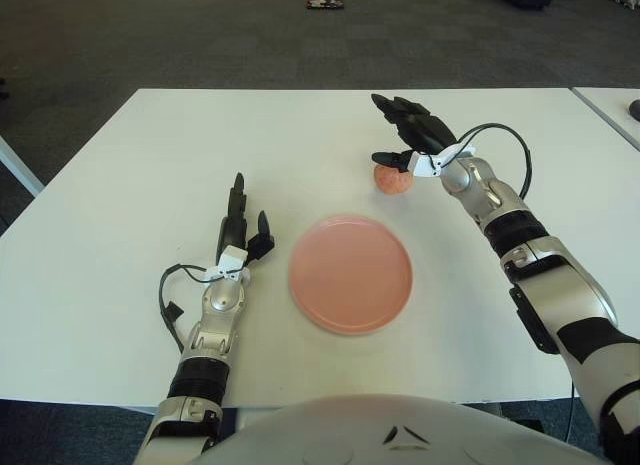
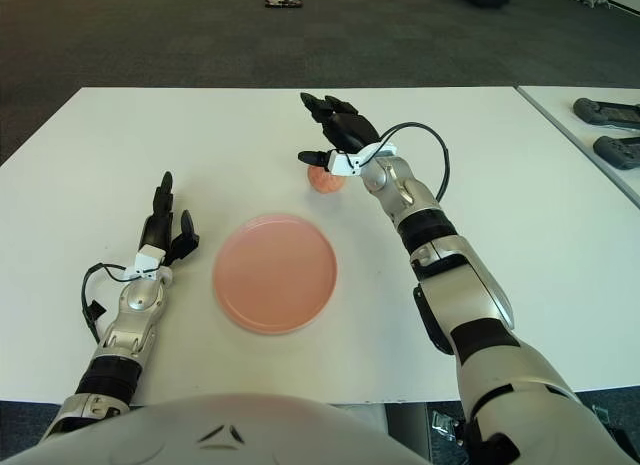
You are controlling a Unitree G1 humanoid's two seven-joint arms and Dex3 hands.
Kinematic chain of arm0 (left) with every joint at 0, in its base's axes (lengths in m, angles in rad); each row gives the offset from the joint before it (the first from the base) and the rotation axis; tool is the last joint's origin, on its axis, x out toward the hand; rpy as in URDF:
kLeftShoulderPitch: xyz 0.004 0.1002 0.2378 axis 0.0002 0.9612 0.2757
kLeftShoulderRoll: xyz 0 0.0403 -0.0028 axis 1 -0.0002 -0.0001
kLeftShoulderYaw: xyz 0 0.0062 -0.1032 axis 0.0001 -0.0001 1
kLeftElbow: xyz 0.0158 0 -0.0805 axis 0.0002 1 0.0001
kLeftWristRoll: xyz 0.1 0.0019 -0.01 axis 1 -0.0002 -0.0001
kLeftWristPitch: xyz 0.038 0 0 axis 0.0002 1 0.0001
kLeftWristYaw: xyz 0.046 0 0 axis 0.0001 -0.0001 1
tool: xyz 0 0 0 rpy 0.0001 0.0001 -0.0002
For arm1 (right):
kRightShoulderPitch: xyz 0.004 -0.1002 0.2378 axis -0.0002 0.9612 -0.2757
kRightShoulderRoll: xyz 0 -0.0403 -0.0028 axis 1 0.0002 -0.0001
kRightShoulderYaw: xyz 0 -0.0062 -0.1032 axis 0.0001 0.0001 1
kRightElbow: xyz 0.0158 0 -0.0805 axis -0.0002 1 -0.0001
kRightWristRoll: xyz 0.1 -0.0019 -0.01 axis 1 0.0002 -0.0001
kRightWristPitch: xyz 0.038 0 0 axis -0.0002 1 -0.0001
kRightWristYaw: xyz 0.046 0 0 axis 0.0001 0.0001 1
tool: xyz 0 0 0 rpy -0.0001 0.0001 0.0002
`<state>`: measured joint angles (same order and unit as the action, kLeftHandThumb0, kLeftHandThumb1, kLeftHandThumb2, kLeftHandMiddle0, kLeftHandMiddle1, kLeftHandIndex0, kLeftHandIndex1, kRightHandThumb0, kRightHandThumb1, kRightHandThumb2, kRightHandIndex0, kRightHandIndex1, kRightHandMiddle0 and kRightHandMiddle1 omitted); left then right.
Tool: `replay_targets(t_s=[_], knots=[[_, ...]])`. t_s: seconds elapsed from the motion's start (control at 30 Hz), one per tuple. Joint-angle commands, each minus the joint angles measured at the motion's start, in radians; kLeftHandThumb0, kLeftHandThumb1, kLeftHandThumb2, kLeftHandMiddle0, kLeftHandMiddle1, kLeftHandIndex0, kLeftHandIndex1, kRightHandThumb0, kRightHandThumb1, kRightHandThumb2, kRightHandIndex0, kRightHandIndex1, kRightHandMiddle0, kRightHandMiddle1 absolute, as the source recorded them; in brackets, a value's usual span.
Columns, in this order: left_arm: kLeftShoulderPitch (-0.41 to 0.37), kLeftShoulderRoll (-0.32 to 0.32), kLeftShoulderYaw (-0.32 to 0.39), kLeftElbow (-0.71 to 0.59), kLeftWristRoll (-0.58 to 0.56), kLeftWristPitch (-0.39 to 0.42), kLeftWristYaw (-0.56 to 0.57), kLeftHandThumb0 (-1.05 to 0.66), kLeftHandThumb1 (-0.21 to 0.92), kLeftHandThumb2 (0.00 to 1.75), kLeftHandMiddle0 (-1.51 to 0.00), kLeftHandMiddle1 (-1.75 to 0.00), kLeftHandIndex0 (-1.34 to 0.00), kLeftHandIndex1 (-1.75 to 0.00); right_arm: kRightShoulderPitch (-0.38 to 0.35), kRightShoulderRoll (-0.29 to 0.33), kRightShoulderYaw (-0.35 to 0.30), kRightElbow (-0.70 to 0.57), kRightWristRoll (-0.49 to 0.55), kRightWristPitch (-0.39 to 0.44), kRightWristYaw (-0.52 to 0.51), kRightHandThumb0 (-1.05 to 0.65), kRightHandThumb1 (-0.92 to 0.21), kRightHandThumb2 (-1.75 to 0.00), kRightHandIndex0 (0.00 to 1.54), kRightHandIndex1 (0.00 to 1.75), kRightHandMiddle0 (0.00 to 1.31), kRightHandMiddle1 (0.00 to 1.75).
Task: Put the apple into the plate.
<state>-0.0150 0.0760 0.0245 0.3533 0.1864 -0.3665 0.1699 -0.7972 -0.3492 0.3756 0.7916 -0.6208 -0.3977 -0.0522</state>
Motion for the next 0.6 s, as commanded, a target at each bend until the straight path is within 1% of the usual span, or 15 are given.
replay_targets(t_s=[0.0, 0.1, 0.37, 0.57], knots=[[0.001, 0.005, 0.005, -0.008, -0.001, 0.009, 0.007, -0.94, 0.92, 1.01, 0.0, 0.0, 0.0, 0.0, -0.038, -0.02, 0.011, 0.043, -0.016, 0.005, 0.012, -1.01, -0.92, -0.73, 0.02, 0.01, 0.0, 0.0], [0.0, 0.004, 0.006, -0.006, -0.003, 0.014, 0.007, -0.94, 0.92, 1.01, 0.0, 0.0, 0.0, 0.0, -0.066, -0.02, 0.026, 0.112, -0.024, 0.006, 0.01, -1.01, -0.92, -0.73, 0.02, 0.01, 0.0, 0.0], [-0.005, 0.005, 0.007, 0.005, 0.002, 0.011, 0.015, -0.93, 0.92, 1.01, 0.0, 0.0, 0.0, 0.0, -0.114, -0.008, 0.057, 0.242, -0.045, 0.013, -0.006, -1.01, -0.92, -0.75, 0.01, 0.0, 0.0, 0.0], [-0.004, 0.004, 0.007, 0.006, 0.003, 0.01, 0.018, -0.92, 0.92, 1.02, 0.0, 0.0, 0.0, 0.0, -0.136, 0.002, 0.069, 0.29, -0.045, 0.015, -0.013, -1.02, -0.92, -0.76, 0.0, 0.0, 0.0, 0.0]])
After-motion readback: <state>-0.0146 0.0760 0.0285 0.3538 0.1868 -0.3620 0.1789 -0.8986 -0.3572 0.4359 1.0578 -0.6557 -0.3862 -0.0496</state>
